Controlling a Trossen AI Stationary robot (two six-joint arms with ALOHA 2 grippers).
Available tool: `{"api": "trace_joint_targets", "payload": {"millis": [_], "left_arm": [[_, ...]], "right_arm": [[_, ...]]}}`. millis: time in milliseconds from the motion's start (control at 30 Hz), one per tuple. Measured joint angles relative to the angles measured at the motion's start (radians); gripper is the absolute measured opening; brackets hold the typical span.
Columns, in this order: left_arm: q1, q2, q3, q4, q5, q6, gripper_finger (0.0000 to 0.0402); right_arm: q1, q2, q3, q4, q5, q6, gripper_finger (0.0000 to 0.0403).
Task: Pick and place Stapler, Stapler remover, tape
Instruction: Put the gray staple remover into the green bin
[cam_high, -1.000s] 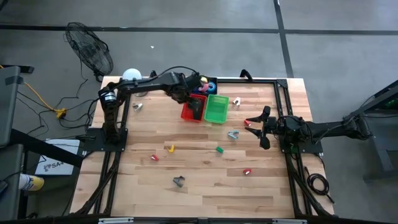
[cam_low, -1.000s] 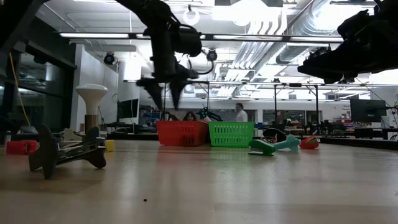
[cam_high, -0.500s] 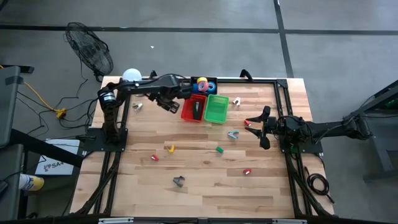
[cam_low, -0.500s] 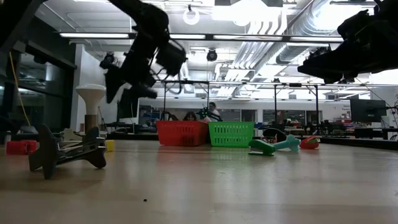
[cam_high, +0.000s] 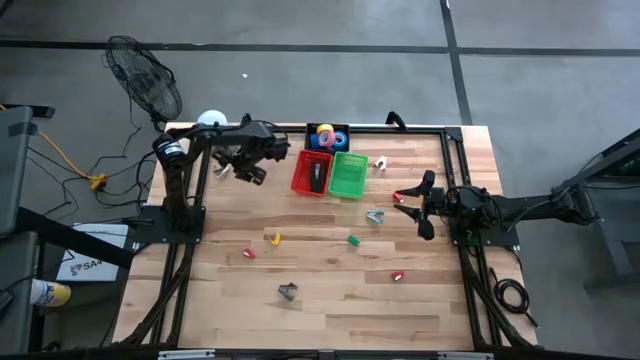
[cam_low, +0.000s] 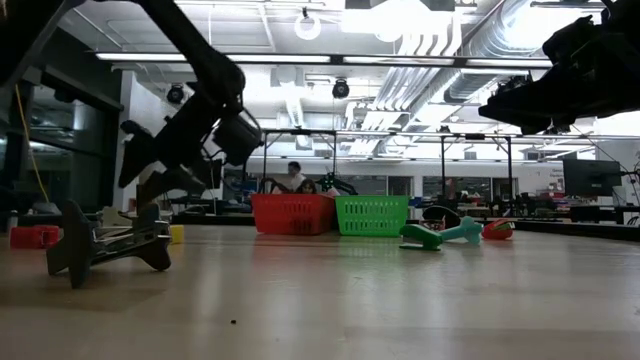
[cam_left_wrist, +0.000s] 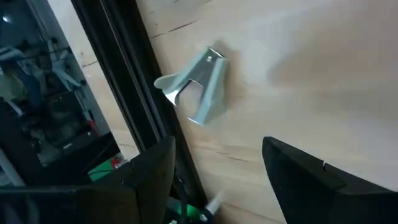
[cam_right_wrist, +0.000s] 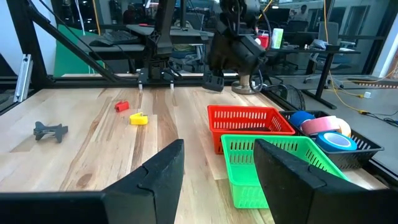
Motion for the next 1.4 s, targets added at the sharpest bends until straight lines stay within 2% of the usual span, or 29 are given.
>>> {"api": "trace_joint_targets", "payload": {"millis": [300, 600, 867, 1033, 1267, 1400], "left_arm": [[0.13, 0.0, -0.018, 0.076, -0.011, 0.145, 0.0234], [0.195, 0.0, -0.018, 0.121, 0.021, 0.267, 0.0234], [0.195, 0.0, -0.019, 0.144, 0.052, 0.318, 0.0234], [0.182, 0.0, -0.066, 0.18, 0.051, 0.407, 0.0234], [0.168, 0.001, -0.128, 0.184, -0.054, 0.444, 0.0234], [0.169, 0.001, -0.129, 0.192, -0.072, 0.444, 0.0234]], "right_arm": [[0.0, 0.0, 0.0, 0.0, 0.0, 0.0, 0.0185], [0.0, 0.0, 0.0, 0.0, 0.0, 0.0, 0.0185], [0.0, 0.0, 0.0, 0.0, 0.0, 0.0, 0.0185], [0.0, 0.0, 0.0, 0.0, 0.0, 0.0, 0.0185], [0.0, 0.0, 0.0, 0.0, 0.0, 0.0, 0.0185], [0.0, 0.0, 0.0, 0.0, 0.0, 0.0, 0.0185]]}}
